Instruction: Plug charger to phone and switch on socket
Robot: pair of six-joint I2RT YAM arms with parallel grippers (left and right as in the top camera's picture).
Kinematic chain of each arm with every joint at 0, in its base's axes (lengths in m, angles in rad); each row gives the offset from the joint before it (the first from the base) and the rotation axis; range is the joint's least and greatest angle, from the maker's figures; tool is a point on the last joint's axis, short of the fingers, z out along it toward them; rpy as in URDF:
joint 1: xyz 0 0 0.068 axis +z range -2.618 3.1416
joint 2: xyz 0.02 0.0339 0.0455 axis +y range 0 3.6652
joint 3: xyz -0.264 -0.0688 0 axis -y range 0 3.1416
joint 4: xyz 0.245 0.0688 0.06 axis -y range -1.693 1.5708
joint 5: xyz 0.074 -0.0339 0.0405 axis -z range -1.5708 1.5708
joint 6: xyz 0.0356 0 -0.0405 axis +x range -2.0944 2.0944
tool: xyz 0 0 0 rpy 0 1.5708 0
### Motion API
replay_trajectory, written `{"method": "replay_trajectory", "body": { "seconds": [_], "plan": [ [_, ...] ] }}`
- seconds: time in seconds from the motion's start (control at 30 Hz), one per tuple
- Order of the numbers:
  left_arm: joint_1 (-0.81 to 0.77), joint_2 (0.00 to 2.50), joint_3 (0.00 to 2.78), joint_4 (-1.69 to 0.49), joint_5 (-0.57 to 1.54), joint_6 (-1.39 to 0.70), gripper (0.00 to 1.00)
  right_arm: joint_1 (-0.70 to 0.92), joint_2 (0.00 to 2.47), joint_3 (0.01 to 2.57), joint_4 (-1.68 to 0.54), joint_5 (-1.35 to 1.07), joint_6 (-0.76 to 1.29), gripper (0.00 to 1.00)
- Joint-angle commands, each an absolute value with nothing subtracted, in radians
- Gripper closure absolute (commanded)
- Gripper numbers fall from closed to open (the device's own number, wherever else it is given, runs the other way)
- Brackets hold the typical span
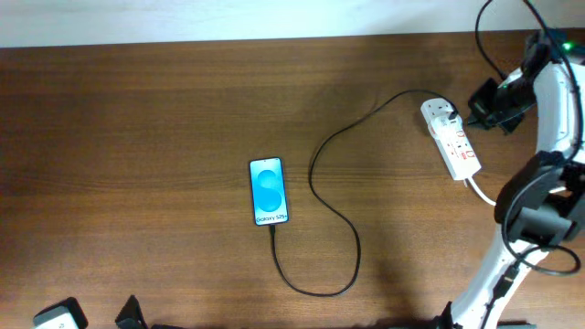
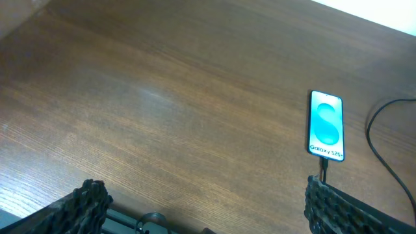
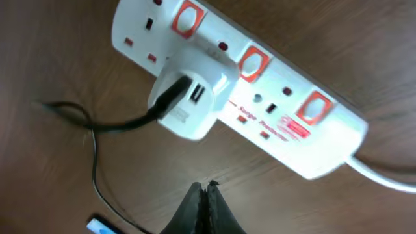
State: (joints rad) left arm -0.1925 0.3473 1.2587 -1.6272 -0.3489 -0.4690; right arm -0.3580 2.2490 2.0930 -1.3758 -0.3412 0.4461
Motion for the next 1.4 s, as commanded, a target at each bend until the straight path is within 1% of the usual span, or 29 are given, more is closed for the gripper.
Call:
{"method": "replay_trajectory", "body": {
  "seconds": [0.0, 0.07, 0.23, 0.3, 0.43, 0.6, 0.63, 0.73, 0.77, 0.83, 0.87, 1.07, 1.13, 1.17, 1.23, 1.27, 1.3, 1.33, 1.37],
  "plan": [
    [-0.187, 0.341, 1.261, -1.625, -0.356, -0.479, 0.01, -0.362, 2.323, 2.084, -1.348, -0.352, 0.453, 0.96],
    [-0.187, 0.341, 1.261, -1.625, -0.356, -0.479, 0.01, -0.362, 2.361, 2.084, -1.322, -0.298, 0.483, 0.96],
    [-0.187, 0.341, 1.261, -1.625, -0.356, -0.479, 0.01, -0.362, 2.365, 2.084, -1.239, -0.255, 0.488, 0.96],
    [-0.187, 0.341, 1.261, -1.625, -0.356, -0.479, 0.01, -0.362, 2.376, 2.084, -1.242, -0.223, 0.490, 0.96],
    [-0.187, 0.341, 1.261, -1.625, -0.356, -0.479, 0.01, -0.353, 2.440, 2.079, -1.239, -0.231, 0.490, 0.96],
    [-0.187, 0.341, 1.261, -1.625, -0.356, -0.479, 0.01, -0.355, 2.443, 2.080, -1.219, -0.232, 0.490, 0.96],
    [-0.187, 0.341, 1.261, -1.625, -0.356, -0.479, 0.01, -0.361, 2.442, 2.088, -1.235, -0.233, 0.487, 0.96],
    [-0.187, 0.341, 1.261, -1.625, -0.356, -0.479, 0.01, -0.409, 2.441, 2.227, -1.404, -0.231, 0.448, 0.96],
    [-0.187, 0.341, 1.261, -1.625, -0.356, -0.479, 0.01, -0.427, 2.441, 2.344, -1.524, -0.226, 0.405, 0.96],
    [-0.187, 0.341, 1.261, -1.625, -0.356, -0.479, 0.01, -0.434, 2.440, 2.514, -1.671, -0.204, 0.340, 0.96],
    [-0.187, 0.341, 1.261, -1.625, -0.356, -0.479, 0.01, -0.430, 2.411, 2.588, -1.699, -0.202, 0.270, 0.96],
    [-0.187, 0.341, 1.261, -1.625, -0.356, -0.479, 0.01, -0.367, 1.989, 2.586, -1.699, -0.209, 0.262, 0.96],
    [-0.187, 0.341, 1.261, -1.625, -0.356, -0.479, 0.01, -0.315, 1.843, 2.586, -1.699, -0.209, 0.262, 0.96],
    [-0.187, 0.341, 1.261, -1.625, -0.356, -0.479, 0.01, -0.262, 1.760, 2.582, -1.699, -0.210, 0.262, 0.96],
    [-0.187, 0.341, 1.261, -1.625, -0.356, -0.479, 0.01, -0.183, 1.671, 2.550, -1.699, -0.209, 0.262, 0.94],
    [-0.187, 0.341, 1.261, -1.625, -0.356, -0.479, 0.01, -0.137, 1.621, 2.518, -1.699, -0.209, 0.262, 0.89],
    [-0.187, 0.341, 1.261, -1.625, -0.356, -0.479, 0.01, -0.090, 1.567, 2.469, -1.699, -0.209, 0.262, 0.87],
    [-0.187, 0.341, 1.261, -1.625, -0.356, -0.479, 0.01, -0.040, 1.498, 2.387, -1.699, -0.209, 0.262, 0.78],
    [-0.187, 0.341, 1.261, -1.625, -0.356, -0.479, 0.01, -0.011, 1.448, 2.318, -1.699, -0.209, 0.262, 0.72]
  ]
}}
